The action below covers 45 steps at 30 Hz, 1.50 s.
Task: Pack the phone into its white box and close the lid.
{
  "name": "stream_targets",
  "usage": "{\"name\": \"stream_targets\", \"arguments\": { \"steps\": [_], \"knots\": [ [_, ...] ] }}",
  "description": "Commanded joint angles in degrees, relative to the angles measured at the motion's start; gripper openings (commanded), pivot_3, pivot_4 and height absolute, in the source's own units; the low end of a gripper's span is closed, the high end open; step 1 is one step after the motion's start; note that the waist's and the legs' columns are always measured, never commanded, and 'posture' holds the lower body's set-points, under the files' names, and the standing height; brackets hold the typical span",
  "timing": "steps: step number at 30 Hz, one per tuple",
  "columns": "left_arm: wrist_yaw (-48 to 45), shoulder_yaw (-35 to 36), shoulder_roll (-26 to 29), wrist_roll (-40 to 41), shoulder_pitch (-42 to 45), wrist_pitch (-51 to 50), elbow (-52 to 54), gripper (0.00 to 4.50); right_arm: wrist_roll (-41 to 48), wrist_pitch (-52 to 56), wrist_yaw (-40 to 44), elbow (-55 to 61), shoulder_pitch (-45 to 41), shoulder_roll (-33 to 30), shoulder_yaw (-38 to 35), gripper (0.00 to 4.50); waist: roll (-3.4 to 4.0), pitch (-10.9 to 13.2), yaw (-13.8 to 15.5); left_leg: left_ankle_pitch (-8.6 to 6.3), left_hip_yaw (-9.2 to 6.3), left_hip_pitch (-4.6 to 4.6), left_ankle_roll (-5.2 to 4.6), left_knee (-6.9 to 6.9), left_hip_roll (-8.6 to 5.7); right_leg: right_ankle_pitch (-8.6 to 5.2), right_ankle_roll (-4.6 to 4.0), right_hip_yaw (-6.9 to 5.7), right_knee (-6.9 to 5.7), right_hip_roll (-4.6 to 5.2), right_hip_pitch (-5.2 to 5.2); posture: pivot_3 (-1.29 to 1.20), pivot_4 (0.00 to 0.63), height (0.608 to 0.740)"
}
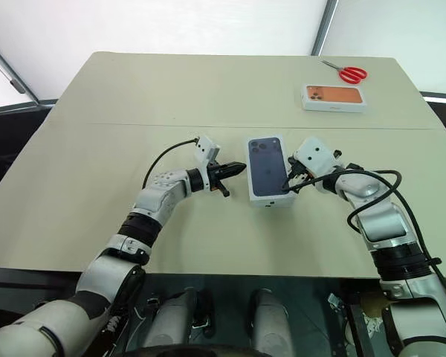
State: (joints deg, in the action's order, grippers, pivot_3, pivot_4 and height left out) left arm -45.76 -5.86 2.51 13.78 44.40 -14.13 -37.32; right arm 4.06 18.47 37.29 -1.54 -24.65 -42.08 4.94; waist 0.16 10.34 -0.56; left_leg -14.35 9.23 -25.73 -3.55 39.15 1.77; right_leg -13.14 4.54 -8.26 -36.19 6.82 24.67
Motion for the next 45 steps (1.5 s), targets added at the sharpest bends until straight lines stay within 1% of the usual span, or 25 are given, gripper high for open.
{"name": "stream_targets", "arguments": {
  "steps": [1,6,15,24,27,30,32,37,40,42,45],
  "knots": [
    [-1.11,-0.28,-0.8,-0.44,1.68,1.79,0.56,0.0,-0.14,-0.42,-0.36,1.19,0.26,0.6,-1.88,0.05,0.0,0.0,0.04,0.0,0.0,0.0,0.0,0.0,0.0,0.0,0.0,0.0,0.0,0.0,0.0,0.0,0.15,0.738],
    [-0.83,0.49,-1.0,-0.73,2.31,1.88,-0.96,0.0,-1.11,0.03,-0.31,1.74,1.49,0.79,-1.97,0.05,0.0,0.0,0.07,0.0,0.0,0.0,0.0,0.0,-0.01,0.0,0.0,0.0,0.0,0.01,-0.01,0.0,0.15,0.738],
    [-1.93,-0.12,-1.47,-1.82,3.11,3.15,-3.06,0.0,-1.96,-0.19,-0.14,1.33,1.83,0.3,-2.54,0.05,0.0,0.0,0.04,0.0,0.0,0.01,0.0,0.01,-0.02,0.0,0.0,0.0,-0.01,0.01,-0.02,0.0,0.15,0.738],
    [-1.63,0.61,-0.31,-1.73,1.07,2.43,-0.93,0.0,-3.43,-0.61,0.6,1.14,2.18,0.21,-1.48,0.05,0.0,0.0,0.0,0.0,-0.01,0.02,0.0,0.01,-0.02,0.0,0.0,0.0,-0.02,0.01,-0.02,0.0,0.15,0.738],
    [-0.84,2.27,0.15,-0.55,2.13,1.66,-0.77,0.0,-3.94,-0.92,0.13,-1.45,-0.1,-0.51,-2.94,0.05,0.0,0.0,-0.07,0.0,0.0,0.04,0.0,0.01,-0.01,0.0,0.0,0.0,-0.02,0.01,-0.03,0.0,0.15,0.738],
    [1.22,3.92,0.42,-0.74,4.39,3.64,-2.03,0.0,-2.9,-1.17,-1.24,-4.84,-4.06,0.06,-5.4,0.05,0.0,0.0,-0.08,0.0,0.0,0.05,0.0,0.01,-0.01,0.0,0.0,0.0,-0.03,0.01,-0.03,0.0,0.15,0.738],
    [1.99,4.66,0.25,-0.77,5.42,4.3,-3.02,0.0,-2.83,-1.92,-1.35,-6.14,-5.36,0.32,-5.79,0.05,0.0,0.0,0.02,0.0,0.0,0.04,0.0,0.01,-0.01,0.0,0.0,0.0,-0.03,0.01,-0.02,0.0,0.15,0.738],
    [5.94,7.0,-2.21,-1.34,11.71,8.61,-11.21,0.0,-2.41,-4.0,-0.95,-9.39,-10.27,3.42,-4.7,0.05,-0.01,0.0,-0.01,0.0,0.01,0.12,0.0,0.01,-0.02,0.0,0.0,0.0,-0.03,0.0,-0.1,0.0,0.15,0.738],
    [7.09,6.11,-4.56,-3.6,15.23,12.47,-17.44,0.0,-3.93,-5.57,-1.09,-11.95,-12.54,5.91,-2.51,0.05,0.0,0.0,-0.02,0.01,0.04,0.14,-0.01,0.01,-0.04,0.0,0.01,-0.01,-0.03,-0.02,-0.13,0.0,0.15,0.738],
    [8.48,5.46,-5.48,-5.36,16.57,14.69,-21.03,0.0,-4.51,-6.02,-0.81,-12.74,-12.74,6.91,-1.52,0.05,0.0,0.0,-0.02,0.01,0.05,0.14,-0.01,0.01,-0.04,0.0,0.02,-0.01,-0.04,-0.02,-0.13,0.0,0.15,0.738],
    [7.75,4.67,-6.74,-6.7,17.28,15.84,-24.37,0.0,-5.01,-5.34,1.29,-11.43,-10.65,7.13,0.7,0.05,0.0,0.0,-0.14,0.01,0.07,0.14,-0.01,0.0,-0.05,0.0,0.02,0.0,-0.04,-0.02,-0.12,0.0,0.15,0.738]
  ]
}}
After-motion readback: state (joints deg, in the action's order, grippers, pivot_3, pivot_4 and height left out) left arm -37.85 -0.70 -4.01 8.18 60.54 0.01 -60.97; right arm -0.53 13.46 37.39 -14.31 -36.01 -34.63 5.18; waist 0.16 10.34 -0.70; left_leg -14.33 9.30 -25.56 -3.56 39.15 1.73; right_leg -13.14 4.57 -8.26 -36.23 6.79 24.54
